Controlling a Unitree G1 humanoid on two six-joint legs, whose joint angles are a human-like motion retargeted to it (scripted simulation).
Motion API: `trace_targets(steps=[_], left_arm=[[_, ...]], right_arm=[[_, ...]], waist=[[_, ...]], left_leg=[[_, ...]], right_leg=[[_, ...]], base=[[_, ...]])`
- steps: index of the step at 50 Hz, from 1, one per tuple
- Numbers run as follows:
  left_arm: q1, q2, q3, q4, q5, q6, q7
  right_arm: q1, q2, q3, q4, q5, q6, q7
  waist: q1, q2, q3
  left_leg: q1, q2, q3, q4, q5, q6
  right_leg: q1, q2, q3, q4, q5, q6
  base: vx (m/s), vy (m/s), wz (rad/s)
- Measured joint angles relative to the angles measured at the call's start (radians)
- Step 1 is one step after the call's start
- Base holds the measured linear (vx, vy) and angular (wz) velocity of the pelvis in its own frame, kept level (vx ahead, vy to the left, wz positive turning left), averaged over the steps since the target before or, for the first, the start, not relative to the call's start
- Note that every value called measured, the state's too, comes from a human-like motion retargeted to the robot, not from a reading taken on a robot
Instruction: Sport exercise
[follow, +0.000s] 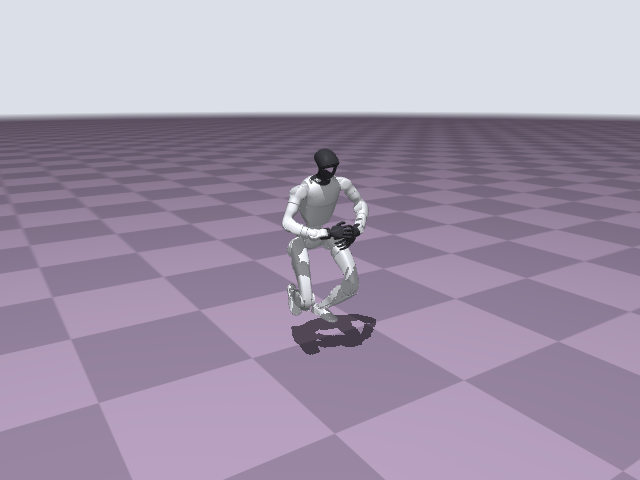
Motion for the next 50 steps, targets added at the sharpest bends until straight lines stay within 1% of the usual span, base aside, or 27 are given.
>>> trace_targets(steps=[8, 17, 23, 29, 35, 38, 40, 42, 46, 48, 50], left_arm=[[-0.051, 0.078, -0.072, -0.021, 0.025, 0.022, -0.008], [-0.119, 0.156, -0.119, -0.082, 0.061, 0.041, 0.002], [-0.181, 0.167, -0.125, -0.116, 0.084, 0.043, 0.037], [-0.24, 0.139, -0.1, -0.142, 0.124, 0.05, 0.08], [-0.313, 0.088, -0.053, -0.155, 0.19, 0.057, 0.148], [-0.368, 0.06, -0.029, -0.146, 0.223, 0.063, 0.185], [-0.394, 0.04, -0.013, -0.137, 0.244, 0.069, 0.207], [-0.445, 0.021, 0.002, -0.112, 0.26, 0.078, 0.231], [-0.538, -0.024, 0.023, -0.043, 0.28, 0.101, 0.269], [-0.622, -0.054, 0.025, 0.028, 0.276, 0.11, 0.297], [-0.676, -0.081, 0.031, 0.09, 0.27, 0.12, 0.324]], right_arm=[[-0.055, -0.074, 0.054, -0.036, -0.076, -0.002, -0.043], [-0.111, -0.174, 0.08, -0.096, -0.164, 0.014, -0.112], [-0.156, -0.211, 0.089, -0.125, -0.199, 0.028, -0.142], [-0.194, -0.22, 0.086, -0.138, -0.224, 0.045, -0.156], [-0.23, -0.216, 0.067, -0.168, -0.24, 0.059, -0.179], [-0.259, -0.214, 0.053, -0.192, -0.249, 0.065, -0.195], [-0.271, -0.207, 0.045, -0.205, -0.256, 0.067, -0.206], [-0.31, -0.209, 0.035, -0.222, -0.253, 0.071, -0.213], [-0.4, -0.211, 0.015, -0.243, -0.248, 0.089, -0.218], [-0.488, -0.225, 0.004, -0.239, -0.233, 0.11, -0.216], [-0.562, -0.232, -0.012, -0.221, -0.231, 0.129, -0.219]], waist=[[0.013, 0.001, -0.021], [-0.025, 0.009, -0.078], [-0.026, 0.022, -0.088], [-0.02, 0.03, -0.101], [-0.002, 0.027, -0.119], [0.01, 0.019, -0.127], [0.006, 0.011, -0.153], [0.014, 0.001, -0.161], [0.039, -0.021, -0.211], [0.054, -0.038, -0.213], [0.069, -0.053, -0.245]], left_leg=[[-0.109, 0.047, -0.002, 0.139, -0.084, 0.044], [-0.274, 0.057, 0.0, 0.245, -0.086, 0.102], [-0.325, 0.081, -0.009, 0.309, -0.086, 0.118], [-0.349, 0.098, -0.03, 0.372, -0.086, 0.115], [-0.35, 0.083, -0.076, 0.455, -0.086, 0.081], [-0.333, 0.096, -0.095, 0.514, -0.086, 0.066], [-0.327, 0.105, -0.103, 0.556, -0.086, 0.066], [-0.31, 0.136, -0.117, 0.598, -0.086, 0.068], [-0.287, 0.204, -0.153, 0.671, -0.085, 0.07], [-0.262, 0.232, -0.175, 0.702, -0.084, 0.065], [-0.254, 0.257, -0.199, 0.728, -0.084, 0.061]], right_leg=[[-0.096, 0.041, -0.01, 0.082, -0.118, -0.049], [-0.269, 0.051, -0.001, 0.173, -0.211, -0.076], [-0.329, 0.079, 0.001, 0.207, -0.231, -0.084], [-0.35, 0.115, 0.005, 0.223, -0.254, -0.094], [-0.344, 0.163, 0.021, 0.232, -0.295, -0.099], [-0.336, 0.186, 0.028, 0.241, -0.319, -0.103], [-0.338, 0.189, 0.034, 0.25, -0.345, -0.104], [-0.346, 0.206, 0.036, 0.252, -0.354, -0.11], [-0.389, 0.241, 0.042, 0.25, -0.357, -0.12], [-0.401, 0.258, 0.045, 0.255, -0.357, -0.126], [-0.426, 0.279, 0.048, 0.265, -0.358, -0.129]], base=[[0.04, 0.07, -0.78], [0.05, 0.01, -0.23], [0.11, -0.02, -0.32], [0.19, -0.04, -0.4], [0.27, -0.04, -0.52], [0.32, -0.05, -0.57], [0.36, -0.06, -0.36], [0.37, -0.07, -0.66], [0.39, -0.06, -0.99], [0.4, -0.05, -1.23], [0.4, -0.03, -1.36]])
